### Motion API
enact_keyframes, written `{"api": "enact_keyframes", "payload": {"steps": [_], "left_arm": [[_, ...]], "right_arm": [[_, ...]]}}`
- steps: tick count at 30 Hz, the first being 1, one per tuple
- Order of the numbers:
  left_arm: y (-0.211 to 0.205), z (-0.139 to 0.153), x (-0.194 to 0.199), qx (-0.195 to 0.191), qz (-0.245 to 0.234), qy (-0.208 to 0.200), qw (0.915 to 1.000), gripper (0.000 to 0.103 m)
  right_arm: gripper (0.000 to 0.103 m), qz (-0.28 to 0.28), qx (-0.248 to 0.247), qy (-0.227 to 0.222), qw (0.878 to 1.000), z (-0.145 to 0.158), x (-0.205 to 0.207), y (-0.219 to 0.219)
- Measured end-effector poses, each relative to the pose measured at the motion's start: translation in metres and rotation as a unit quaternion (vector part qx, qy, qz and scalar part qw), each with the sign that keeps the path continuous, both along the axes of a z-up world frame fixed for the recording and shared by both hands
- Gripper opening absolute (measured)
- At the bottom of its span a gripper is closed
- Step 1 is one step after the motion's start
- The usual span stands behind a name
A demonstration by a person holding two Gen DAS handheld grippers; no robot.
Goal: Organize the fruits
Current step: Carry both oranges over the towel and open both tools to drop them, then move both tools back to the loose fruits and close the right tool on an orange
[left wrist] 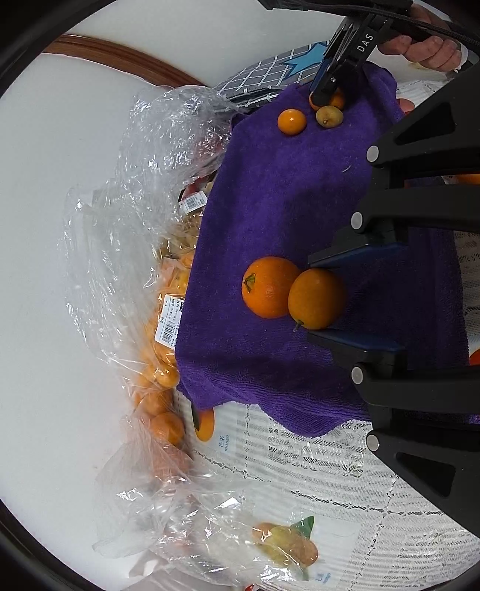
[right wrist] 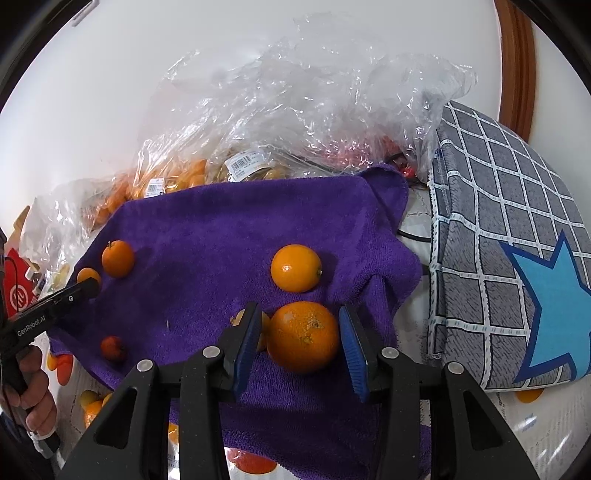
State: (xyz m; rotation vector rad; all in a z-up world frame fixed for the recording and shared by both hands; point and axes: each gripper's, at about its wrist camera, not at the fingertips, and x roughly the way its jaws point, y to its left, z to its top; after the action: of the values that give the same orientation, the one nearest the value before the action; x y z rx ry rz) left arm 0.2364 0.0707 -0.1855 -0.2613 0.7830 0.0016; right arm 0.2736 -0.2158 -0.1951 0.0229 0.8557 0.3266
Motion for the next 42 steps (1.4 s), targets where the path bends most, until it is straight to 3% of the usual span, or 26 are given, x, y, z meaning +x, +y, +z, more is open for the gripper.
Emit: {"api": "enact_keyframes", "payload": {"steps": [7,14,18,19,22,24,33,42], "left_arm": [[-0.002,-0.001,0.001,0.012,0.003,0.001,0.9999,0.032],[0.005,0.014,-0.013,-0.017,0.001,-0.025,0.9995,0.042],[0.011,0.026,-0.037,-0.026,0.003,-0.05,0.9984,0.047],[0.012,0.028,-0.042,-0.029,0.002,-0.053,0.9982,0.047],[0.017,0.032,-0.058,-0.027,0.0,-0.058,0.998,0.047],[0.02,0.034,-0.069,-0.023,-0.001,-0.062,0.9978,0.047],[0.037,0.022,-0.119,-0.033,0.003,-0.065,0.9974,0.047],[0.037,0.012,-0.145,-0.033,-0.003,-0.07,0.997,0.047]], "right_arm": [[0.051,0.005,-0.02,-0.02,1.0,0.002,-0.008,0.005],[0.061,0.008,-0.027,-0.067,0.997,0.017,-0.028,0.013],[0.06,-0.012,-0.046,-0.078,0.996,0.032,-0.042,0.019],[0.056,-0.012,-0.048,-0.078,0.996,0.035,-0.046,0.021],[0.048,0.008,-0.054,-0.078,0.995,0.044,-0.067,0.031],[0.048,0.022,-0.051,-0.08,0.995,0.046,-0.082,0.038],[0.048,0.079,-0.007,-0.019,0.997,0.018,-0.129,0.065],[0.044,0.09,0.01,0.015,0.996,-0.01,-0.131,0.074]]}}
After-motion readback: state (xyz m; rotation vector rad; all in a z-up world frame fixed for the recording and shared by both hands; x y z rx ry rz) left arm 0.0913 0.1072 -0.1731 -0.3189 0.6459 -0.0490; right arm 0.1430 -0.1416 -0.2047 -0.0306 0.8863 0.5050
